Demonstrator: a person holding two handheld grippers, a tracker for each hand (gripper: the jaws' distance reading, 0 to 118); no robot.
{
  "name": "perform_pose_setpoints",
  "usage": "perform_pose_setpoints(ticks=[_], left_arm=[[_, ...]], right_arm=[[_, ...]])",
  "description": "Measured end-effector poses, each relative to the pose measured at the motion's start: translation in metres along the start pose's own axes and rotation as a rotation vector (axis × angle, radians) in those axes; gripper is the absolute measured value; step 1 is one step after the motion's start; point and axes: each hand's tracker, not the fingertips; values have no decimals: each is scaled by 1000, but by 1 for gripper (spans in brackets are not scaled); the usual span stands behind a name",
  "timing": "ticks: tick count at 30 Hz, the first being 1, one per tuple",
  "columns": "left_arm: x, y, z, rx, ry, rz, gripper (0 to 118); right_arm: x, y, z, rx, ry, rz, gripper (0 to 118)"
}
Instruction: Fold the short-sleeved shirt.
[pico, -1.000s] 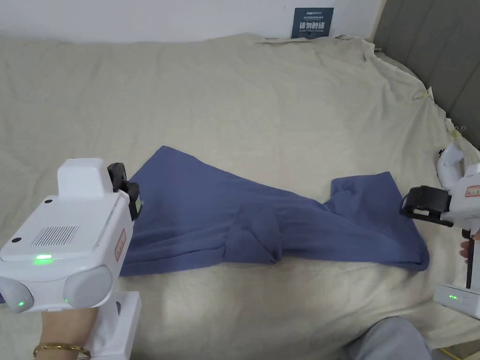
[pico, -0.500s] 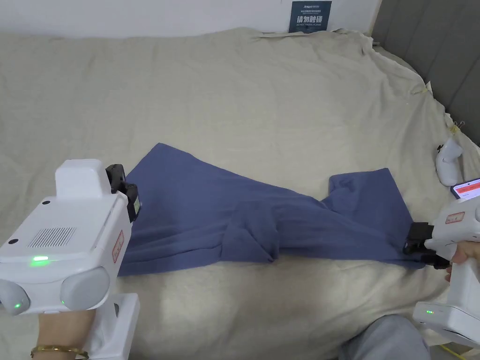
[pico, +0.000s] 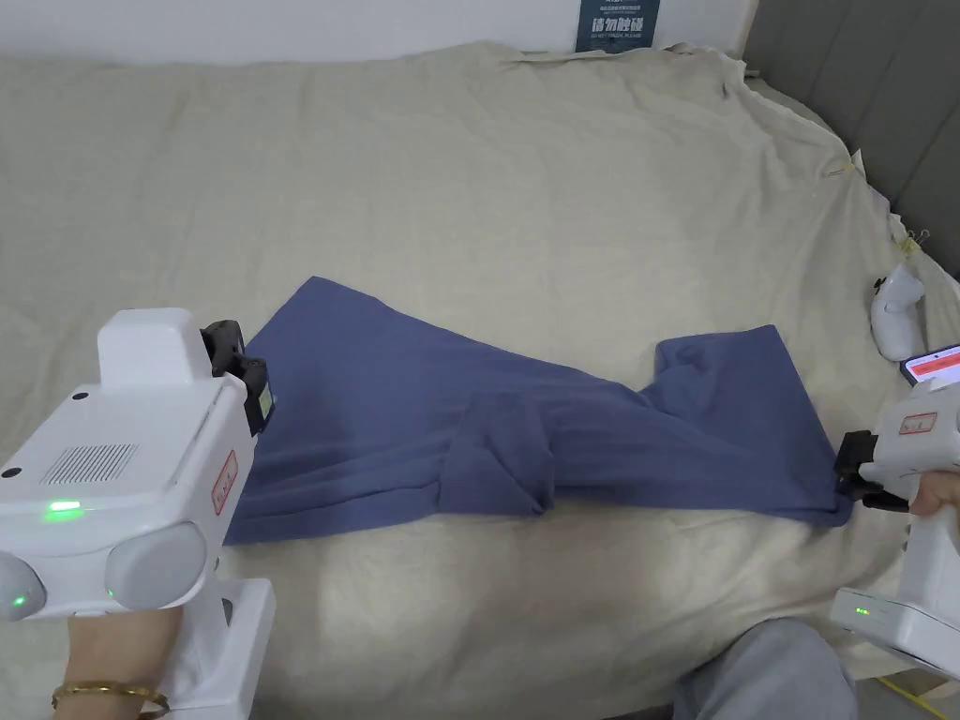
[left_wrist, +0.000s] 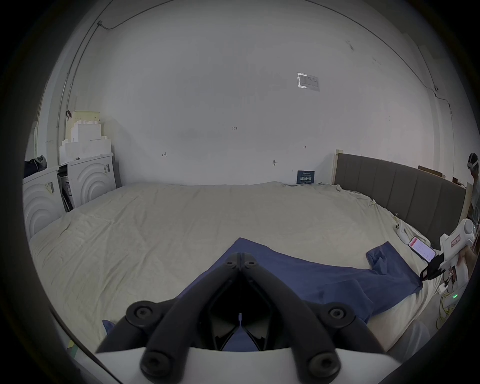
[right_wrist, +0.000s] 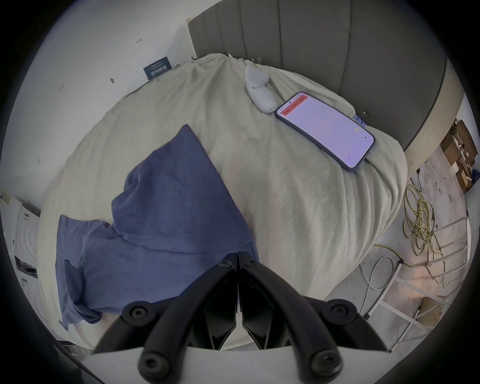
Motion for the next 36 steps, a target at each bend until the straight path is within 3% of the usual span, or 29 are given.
perform_pose_setpoints(ticks=[5,6,7,8,9,10,17,19,21,22,23,25,27,36], left_arm=[[1,3,0,9,-3,0,0],[1,3,0,10,-2,-3,0],[1,4,0,11,-1,-5,0],[1,4,0,11,-1,-5,0],[1,4,0,10,-3,-6,0],[1,5,0,11,-3,-5,0],[-3,5,3,12,10,2,0],[-4,5,3,12,13,3,0],[-4,4,3,8,15,3,0],[-4,4,3,7,16,3,0],[-5,3,3,5,15,2,0],[-5,2,3,2,14,0,0],[-5,2,3,1,15,-5,0],[-4,5,0,-17,-3,-7,0]], right_arm=[[2,13,5,-10,12,13,1],[2,15,5,-15,14,17,14],[1,18,4,-39,0,34,51],[1,20,2,-56,5,41,77],[1,21,-1,-69,13,40,88],[2,22,-2,-71,16,35,89],[-1,22,-24,-126,-1,-19,88],[-3,20,-31,-142,5,-26,82],[-5,17,-34,-160,-4,-16,68],[-6,16,-35,-163,-15,-6,50],[-6,15,-37,-163,-33,-2,42],[-3,14,-37,-146,-52,-8,38],[2,13,-33,-114,-34,-29,7],[2,10,-19,-85,-12,7,3]])
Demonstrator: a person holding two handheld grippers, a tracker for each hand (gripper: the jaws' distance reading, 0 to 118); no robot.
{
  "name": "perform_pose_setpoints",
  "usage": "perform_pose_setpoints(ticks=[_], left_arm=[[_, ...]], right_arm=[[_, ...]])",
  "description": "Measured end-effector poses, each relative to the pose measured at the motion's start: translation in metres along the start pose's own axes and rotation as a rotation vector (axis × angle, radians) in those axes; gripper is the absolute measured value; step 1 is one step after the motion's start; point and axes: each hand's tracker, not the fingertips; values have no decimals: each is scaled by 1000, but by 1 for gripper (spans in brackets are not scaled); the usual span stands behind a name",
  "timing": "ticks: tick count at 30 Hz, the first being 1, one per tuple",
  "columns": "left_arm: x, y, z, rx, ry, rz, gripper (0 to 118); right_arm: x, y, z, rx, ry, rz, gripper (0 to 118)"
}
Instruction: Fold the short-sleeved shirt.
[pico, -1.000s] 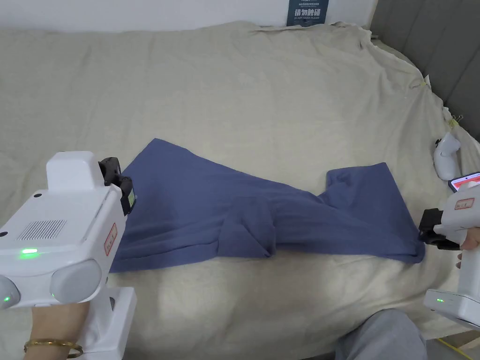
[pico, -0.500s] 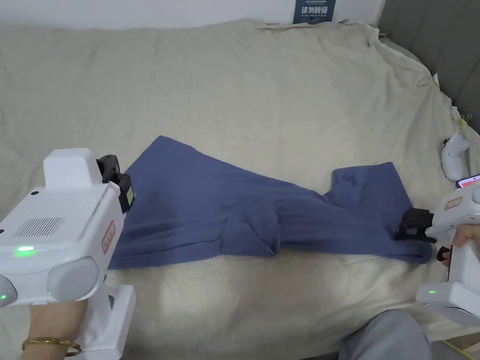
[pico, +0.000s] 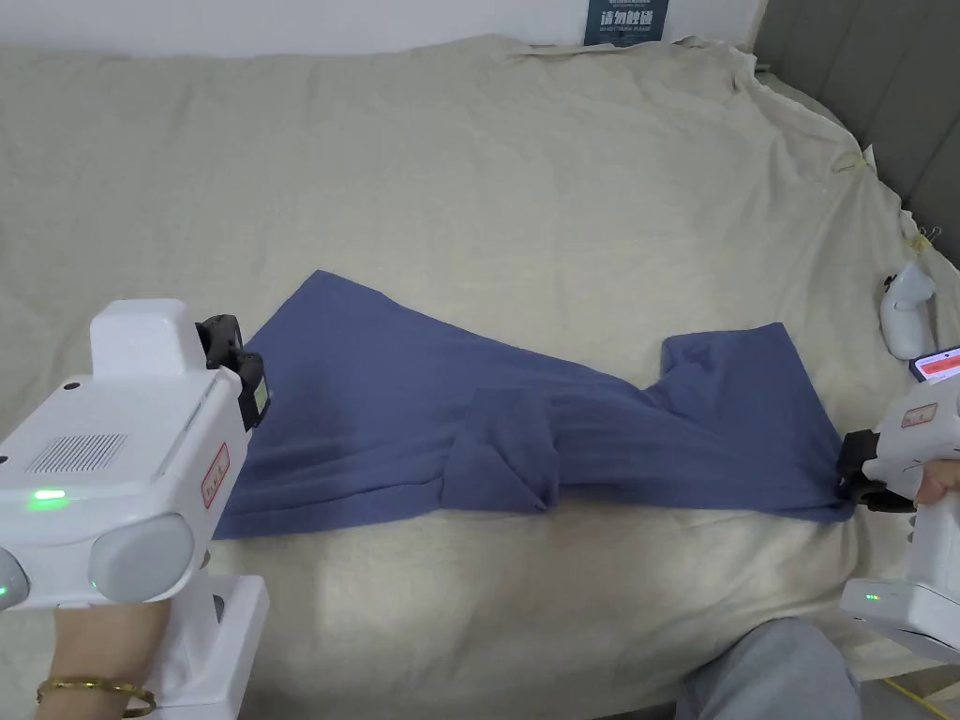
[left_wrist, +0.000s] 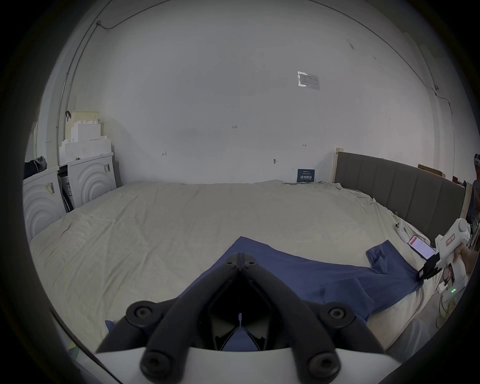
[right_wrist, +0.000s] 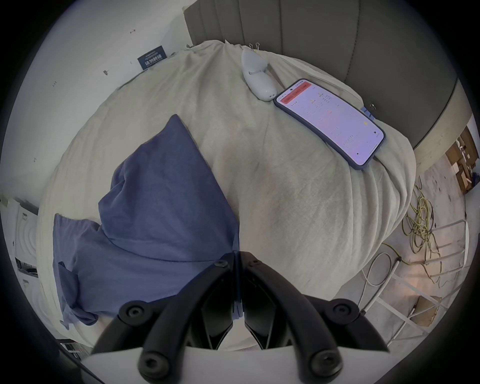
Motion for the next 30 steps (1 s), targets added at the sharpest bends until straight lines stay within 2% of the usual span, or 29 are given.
perform_pose_setpoints(ticks=[3,5,6,8,10,12,19,21,24,30], left_arm=[[-4,11,-15,-60,-15,25,0],[-9,22,-32,-105,-29,54,14],[-14,32,-46,-154,-44,80,25],[-21,43,-68,-187,-59,112,66],[-25,53,-94,-240,-64,94,101],[-26,60,-127,-312,-77,41,117],[-35,67,-251,-622,-78,15,118],[-31,64,-288,-702,-52,-48,118],[-23,57,-334,-775,-22,-111,118],[-4,48,-392,-785,-48,-105,118]], right_arm=[[1,2,2,8,3,20,3],[1,1,6,11,6,23,3],[0,1,8,12,5,37,3],[-3,2,12,11,-4,64,3],[-4,4,16,13,-5,74,3],[-3,4,17,11,-3,68,3],[-5,10,8,-11,-10,66,3],[-5,11,6,-18,-11,66,3],[-4,12,2,-29,-4,50,3],[1,14,-7,-51,17,2,3]])
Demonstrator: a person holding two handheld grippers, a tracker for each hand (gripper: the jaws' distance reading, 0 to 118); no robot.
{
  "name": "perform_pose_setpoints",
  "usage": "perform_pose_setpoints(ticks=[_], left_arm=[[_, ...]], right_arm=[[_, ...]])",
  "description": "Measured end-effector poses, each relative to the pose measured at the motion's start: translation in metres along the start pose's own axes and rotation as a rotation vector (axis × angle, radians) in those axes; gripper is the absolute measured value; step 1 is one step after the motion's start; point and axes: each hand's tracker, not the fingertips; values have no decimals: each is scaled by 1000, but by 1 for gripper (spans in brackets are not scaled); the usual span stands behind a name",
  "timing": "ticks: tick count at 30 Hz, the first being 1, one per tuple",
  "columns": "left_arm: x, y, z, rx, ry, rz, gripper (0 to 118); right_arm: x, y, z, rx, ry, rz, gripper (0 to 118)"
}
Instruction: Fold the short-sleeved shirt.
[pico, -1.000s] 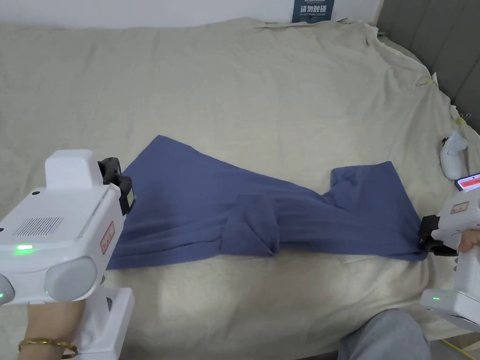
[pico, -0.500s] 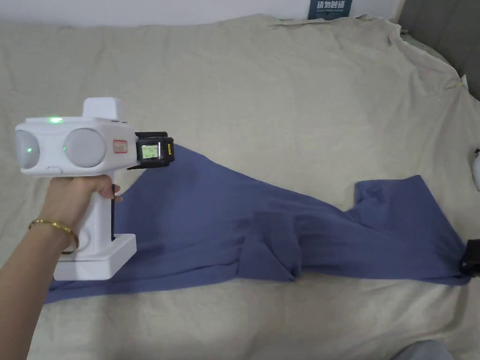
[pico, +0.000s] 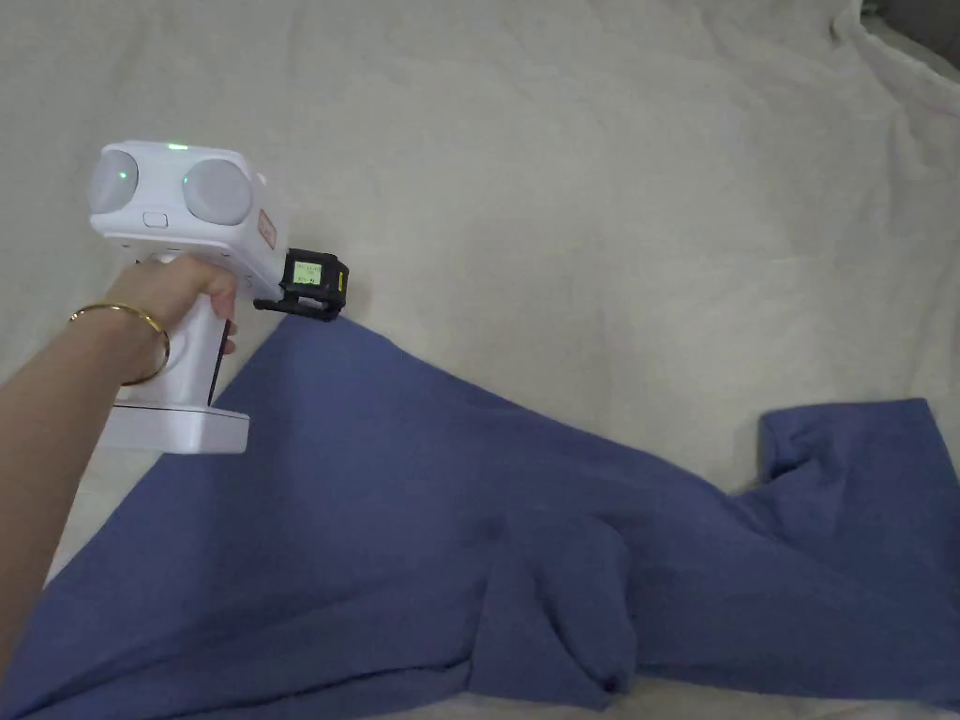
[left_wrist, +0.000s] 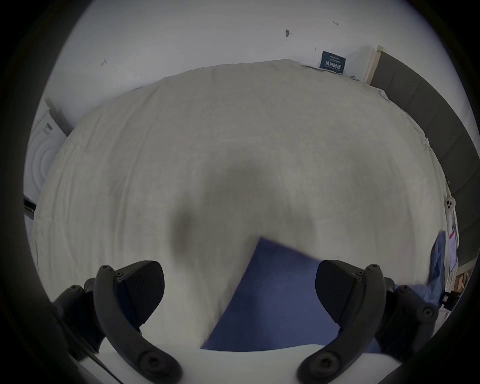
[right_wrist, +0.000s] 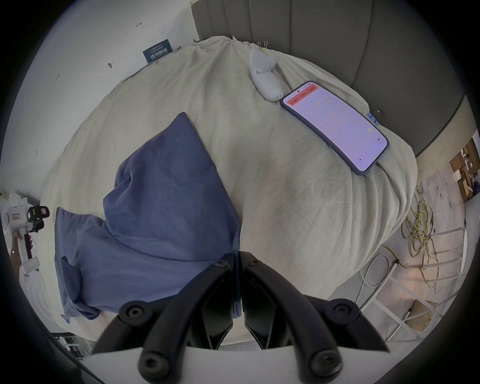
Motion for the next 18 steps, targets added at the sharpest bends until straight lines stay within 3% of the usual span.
perform_pose_setpoints(ticks=[3,6,9,12,18], left_arm=[[12,5,-16,-40,16,-81,111],[18,6,-28,-85,12,-122,79],[18,4,-24,-83,-24,-76,59],[23,1,-14,-78,-26,-134,0],[25,-14,8,7,-9,-151,0]], right_arm=[[0,3,-3,-9,4,-5,3],[-2,4,-3,-12,3,11,3],[-3,5,-3,-11,1,30,3],[-1,5,-3,-10,7,28,3],[-2,2,6,13,9,45,3]])
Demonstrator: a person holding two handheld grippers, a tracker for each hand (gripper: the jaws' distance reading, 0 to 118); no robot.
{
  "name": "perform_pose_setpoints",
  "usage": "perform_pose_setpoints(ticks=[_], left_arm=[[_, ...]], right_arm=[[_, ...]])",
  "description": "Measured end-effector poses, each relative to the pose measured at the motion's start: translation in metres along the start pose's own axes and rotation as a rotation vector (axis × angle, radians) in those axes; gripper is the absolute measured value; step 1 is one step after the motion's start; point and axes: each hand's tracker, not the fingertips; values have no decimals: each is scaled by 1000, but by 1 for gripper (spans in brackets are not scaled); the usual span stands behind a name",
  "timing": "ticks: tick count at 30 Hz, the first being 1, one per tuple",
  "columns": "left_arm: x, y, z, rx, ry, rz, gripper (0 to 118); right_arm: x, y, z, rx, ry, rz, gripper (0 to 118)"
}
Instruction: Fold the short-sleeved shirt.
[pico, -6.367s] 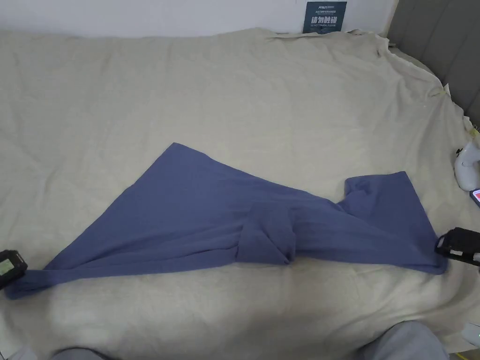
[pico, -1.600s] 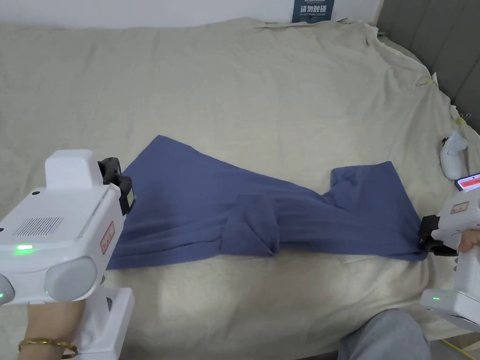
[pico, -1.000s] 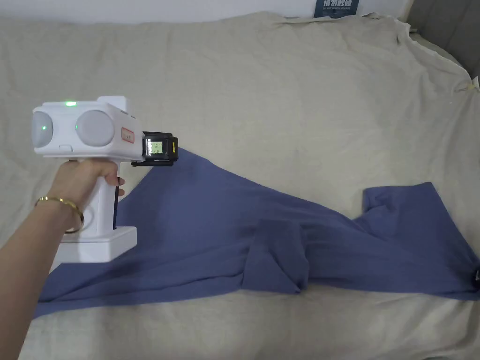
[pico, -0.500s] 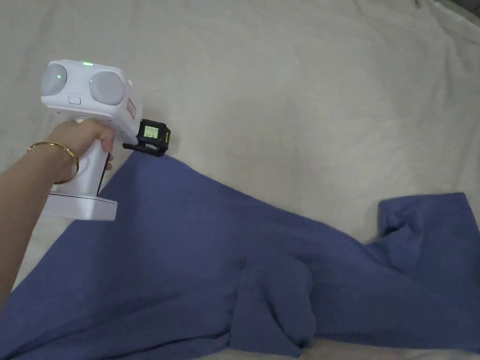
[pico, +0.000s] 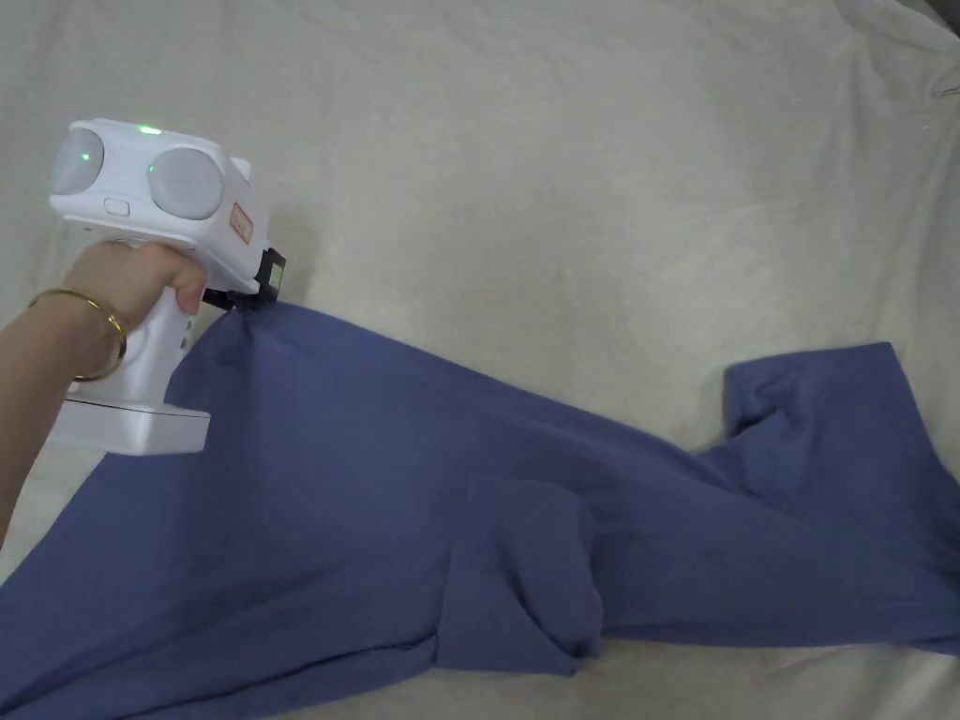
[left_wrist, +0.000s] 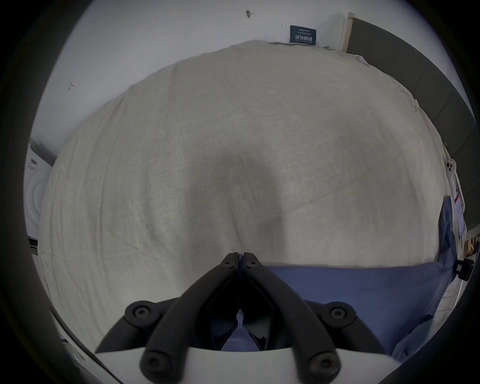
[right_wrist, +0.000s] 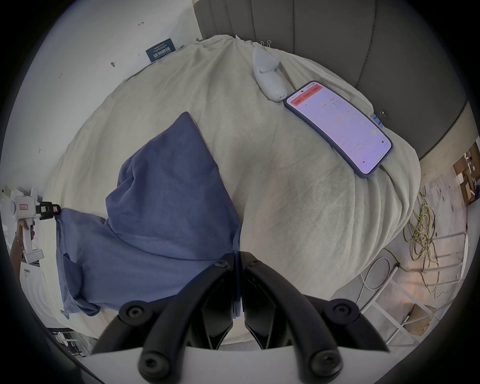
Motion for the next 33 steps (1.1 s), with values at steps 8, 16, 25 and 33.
perform_pose_setpoints(ticks=[8,16,25,33], left_arm=[[-19,-19,82,231,-7,162,0],[-30,-45,164,378,-22,237,0],[-42,-65,248,545,32,316,0],[-90,-98,353,787,203,432,0]], right_arm=[[8,-2,19,27,29,-31,3],[11,-8,55,83,84,-56,2],[-17,16,133,261,201,51,2],[-69,47,227,521,295,176,1]])
